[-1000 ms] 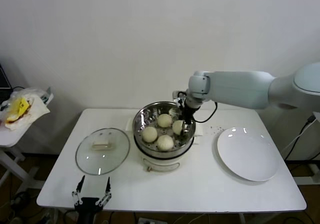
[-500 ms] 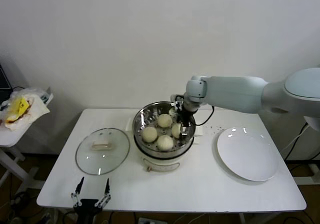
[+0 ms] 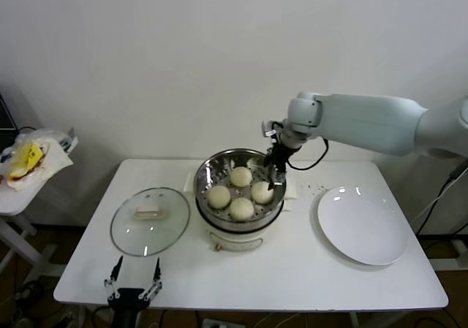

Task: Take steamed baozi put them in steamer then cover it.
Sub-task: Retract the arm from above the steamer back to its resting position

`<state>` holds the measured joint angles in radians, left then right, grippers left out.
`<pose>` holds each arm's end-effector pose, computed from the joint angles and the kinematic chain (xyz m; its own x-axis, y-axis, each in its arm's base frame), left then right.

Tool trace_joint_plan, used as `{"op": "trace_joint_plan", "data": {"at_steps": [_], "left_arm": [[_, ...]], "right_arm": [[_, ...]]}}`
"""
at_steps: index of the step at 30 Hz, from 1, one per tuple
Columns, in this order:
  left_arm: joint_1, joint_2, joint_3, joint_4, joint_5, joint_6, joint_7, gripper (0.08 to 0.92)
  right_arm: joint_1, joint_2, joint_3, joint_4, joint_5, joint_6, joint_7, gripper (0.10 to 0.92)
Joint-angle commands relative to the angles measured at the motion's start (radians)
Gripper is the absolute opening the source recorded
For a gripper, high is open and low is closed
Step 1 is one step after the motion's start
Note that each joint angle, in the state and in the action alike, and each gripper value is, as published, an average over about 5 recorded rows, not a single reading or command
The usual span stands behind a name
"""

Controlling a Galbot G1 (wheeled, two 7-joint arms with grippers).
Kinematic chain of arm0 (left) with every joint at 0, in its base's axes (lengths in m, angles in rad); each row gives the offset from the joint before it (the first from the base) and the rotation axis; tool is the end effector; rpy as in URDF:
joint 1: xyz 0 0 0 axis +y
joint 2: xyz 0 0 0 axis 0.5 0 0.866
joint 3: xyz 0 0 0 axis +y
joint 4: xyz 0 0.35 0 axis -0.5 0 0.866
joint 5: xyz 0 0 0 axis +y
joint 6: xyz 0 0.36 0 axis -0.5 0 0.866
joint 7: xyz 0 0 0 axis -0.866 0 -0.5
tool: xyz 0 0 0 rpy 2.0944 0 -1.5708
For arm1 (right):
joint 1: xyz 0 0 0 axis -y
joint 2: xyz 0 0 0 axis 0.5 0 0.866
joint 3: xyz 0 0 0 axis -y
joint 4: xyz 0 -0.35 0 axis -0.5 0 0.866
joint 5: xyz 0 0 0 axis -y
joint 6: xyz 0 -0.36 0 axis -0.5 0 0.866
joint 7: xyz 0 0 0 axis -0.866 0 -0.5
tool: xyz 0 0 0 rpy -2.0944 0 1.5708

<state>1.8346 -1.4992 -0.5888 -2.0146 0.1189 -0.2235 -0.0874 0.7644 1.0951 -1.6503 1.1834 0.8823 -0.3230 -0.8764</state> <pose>0.0919 0.0351 -0.3664 -0.9925 -0.0662 0.1026 -0.0426 0.9753 0.2169 0.5868 0.0215 -0.0506 -0.1605 -0.3064 0.9383 -0.9841 -0.0232 -0.1759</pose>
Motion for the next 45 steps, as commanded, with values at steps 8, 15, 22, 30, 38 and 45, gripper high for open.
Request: {"op": "trace_joint_plan", "data": {"at_steps": [8,15,22,30,38,45], "left_arm": [[0.014,0.027,-0.017,-0.023,-0.001,-0.006,0.005,0.823],[0.009,0.020,-0.021,-0.049,0.042,0.019,0.006,0.823],[-0.005,0.017,-0.035,-0.051,0.147,0.038,0.002,0.823],[-0.045,0.036,-0.050,-0.074,0.250,0.074,0.009,0.823],[-0.103,0.072,-0.074,-0.110,0.606,0.199,0.027,0.823],[-0.187,0.170,-0.062,-0.132,1.112,0.406,0.148,0.823]], "right_arm": [[-0.369,-0.534,0.514,0.275,-0.030,0.386,0.566,0.823],[-0.861,-0.678,1.011,0.351,-0.102,0.484,0.650,0.823],[-1.236,-0.693,1.372,0.413,-0.133,0.536,0.708,0.823],[-1.704,-0.509,1.907,0.503,-0.199,0.482,0.743,0.823],[-1.979,-0.287,2.207,0.615,-0.280,0.360,0.757,0.823],[-2.131,-0.097,2.332,0.689,-0.345,0.320,0.727,0.823]]}}
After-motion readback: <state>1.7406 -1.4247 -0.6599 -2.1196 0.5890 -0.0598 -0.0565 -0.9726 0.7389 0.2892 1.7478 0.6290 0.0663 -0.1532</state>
